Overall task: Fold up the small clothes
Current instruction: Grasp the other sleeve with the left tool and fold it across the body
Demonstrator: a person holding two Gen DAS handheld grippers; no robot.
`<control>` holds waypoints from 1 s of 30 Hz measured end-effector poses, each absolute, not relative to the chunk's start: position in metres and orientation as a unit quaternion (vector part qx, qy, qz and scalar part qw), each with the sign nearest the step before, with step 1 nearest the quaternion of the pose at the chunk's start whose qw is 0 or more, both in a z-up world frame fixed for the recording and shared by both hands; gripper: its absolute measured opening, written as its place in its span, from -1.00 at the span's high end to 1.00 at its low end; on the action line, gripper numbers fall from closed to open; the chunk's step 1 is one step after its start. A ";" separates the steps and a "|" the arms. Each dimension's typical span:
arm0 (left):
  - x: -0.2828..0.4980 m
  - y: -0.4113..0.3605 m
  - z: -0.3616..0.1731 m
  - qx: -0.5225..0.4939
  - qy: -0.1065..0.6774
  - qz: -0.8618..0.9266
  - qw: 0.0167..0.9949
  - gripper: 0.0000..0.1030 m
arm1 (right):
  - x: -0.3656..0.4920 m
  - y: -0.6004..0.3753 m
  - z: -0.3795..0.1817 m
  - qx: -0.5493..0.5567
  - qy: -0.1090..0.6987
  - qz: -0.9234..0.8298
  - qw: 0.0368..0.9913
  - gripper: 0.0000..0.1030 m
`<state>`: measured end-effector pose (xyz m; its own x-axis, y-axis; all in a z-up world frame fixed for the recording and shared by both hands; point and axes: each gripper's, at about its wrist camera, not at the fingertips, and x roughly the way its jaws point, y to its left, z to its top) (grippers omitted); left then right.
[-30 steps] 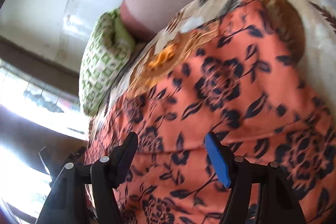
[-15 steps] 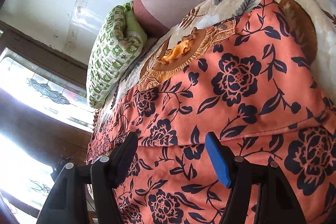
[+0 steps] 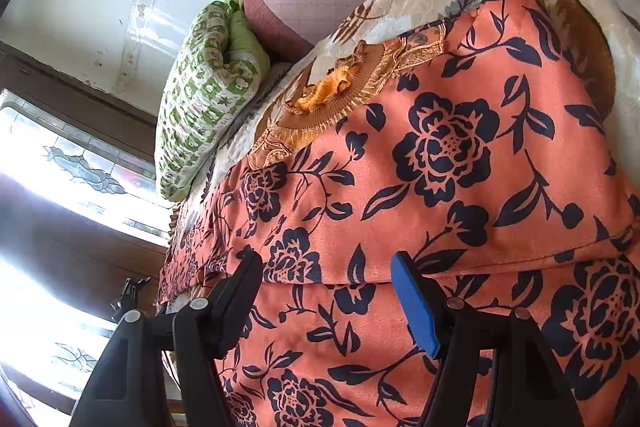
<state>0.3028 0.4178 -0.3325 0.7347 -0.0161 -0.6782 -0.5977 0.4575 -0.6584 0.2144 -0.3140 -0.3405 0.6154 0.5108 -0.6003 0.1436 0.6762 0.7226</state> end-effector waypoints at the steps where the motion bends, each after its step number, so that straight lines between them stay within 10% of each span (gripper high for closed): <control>1: 0.306 0.419 -0.334 -0.480 0.319 0.188 0.795 0.05 | 0.215 -0.314 -0.341 0.386 0.423 0.112 0.812 -0.36; 6: 0.312 0.420 -0.336 -0.453 0.327 0.189 0.808 0.84 | 0.217 -0.315 -0.342 0.382 0.421 0.107 0.816 -0.36; 16: 0.317 0.359 -0.256 -0.324 0.321 0.129 0.881 0.91 | 0.211 -0.321 -0.324 0.377 0.390 0.101 0.834 -0.36; 30: 0.316 0.058 -0.109 -0.137 0.307 -0.164 0.927 0.91 | 0.186 -0.376 -0.287 0.412 0.323 0.073 0.849 -0.36</control>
<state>0.3159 0.0576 -0.1086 0.7579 -0.3886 -0.5240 0.2209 0.9086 -0.3545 0.1859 -0.3758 -0.2869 0.7808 0.3904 -0.4878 0.1410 0.6505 0.7463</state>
